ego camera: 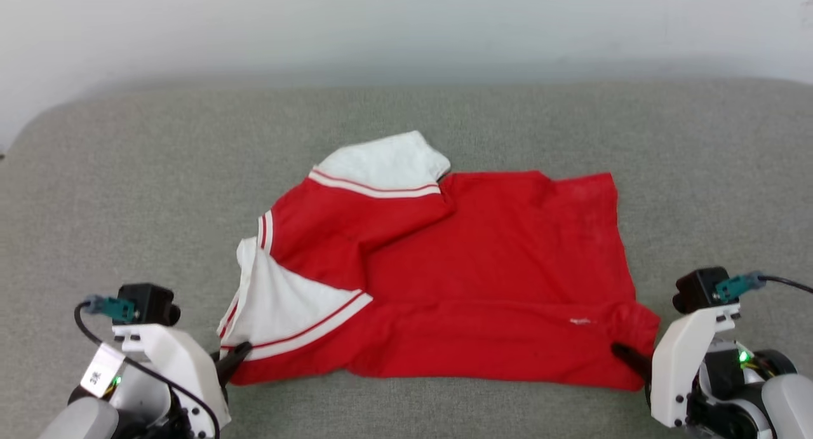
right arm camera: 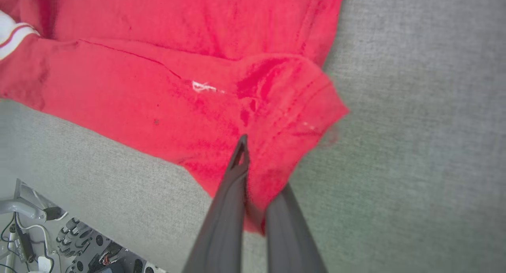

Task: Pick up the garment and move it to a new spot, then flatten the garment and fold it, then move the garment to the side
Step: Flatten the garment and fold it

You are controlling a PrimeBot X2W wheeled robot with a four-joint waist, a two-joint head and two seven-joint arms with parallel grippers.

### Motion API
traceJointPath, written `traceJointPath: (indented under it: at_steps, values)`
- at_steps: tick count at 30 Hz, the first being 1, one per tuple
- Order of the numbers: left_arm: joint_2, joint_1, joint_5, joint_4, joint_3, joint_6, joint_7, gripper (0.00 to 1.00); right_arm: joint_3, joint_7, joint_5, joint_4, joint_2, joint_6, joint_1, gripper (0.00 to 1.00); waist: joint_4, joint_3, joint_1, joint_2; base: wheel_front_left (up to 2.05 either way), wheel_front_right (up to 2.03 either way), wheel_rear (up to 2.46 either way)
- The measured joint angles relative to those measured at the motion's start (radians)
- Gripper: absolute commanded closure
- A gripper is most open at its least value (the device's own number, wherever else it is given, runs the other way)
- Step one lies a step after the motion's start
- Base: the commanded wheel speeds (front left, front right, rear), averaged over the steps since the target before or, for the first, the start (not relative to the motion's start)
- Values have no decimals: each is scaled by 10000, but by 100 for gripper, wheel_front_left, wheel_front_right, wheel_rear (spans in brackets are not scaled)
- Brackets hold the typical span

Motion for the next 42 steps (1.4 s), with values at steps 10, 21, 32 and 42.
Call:
traceJointPath:
  at_steps: [10, 21, 32, 42]
  values:
    - [412, 1963, -431, -483, 234, 667, -127, 100, -564, 464, 199, -849, -33, 2, 1885, 100, 74, -1377, -1, 0, 0, 0, 0]
    - [-407, 2645, -943, 424, 98, 545, -456, 0, -1131, -36, -36, -740, 798, 0, 3044, 0, 170, -1436, -1, 0, 0, 0, 0]
    - [-351, 1634, 581, 871, 148, 186, -2288, 0, -1419, -3800, -1632, -1440, 1233, 0, 2770, 0, 102, -1443, -1, 0, 0, 0, 0]
    - [-656, 596, 2073, 685, 337, 756, -4270, 0, -1839, -6029, -3521, -2518, 1960, 0, 2393, 0, -16, -1251, 0, 0, 0, 0, 0]
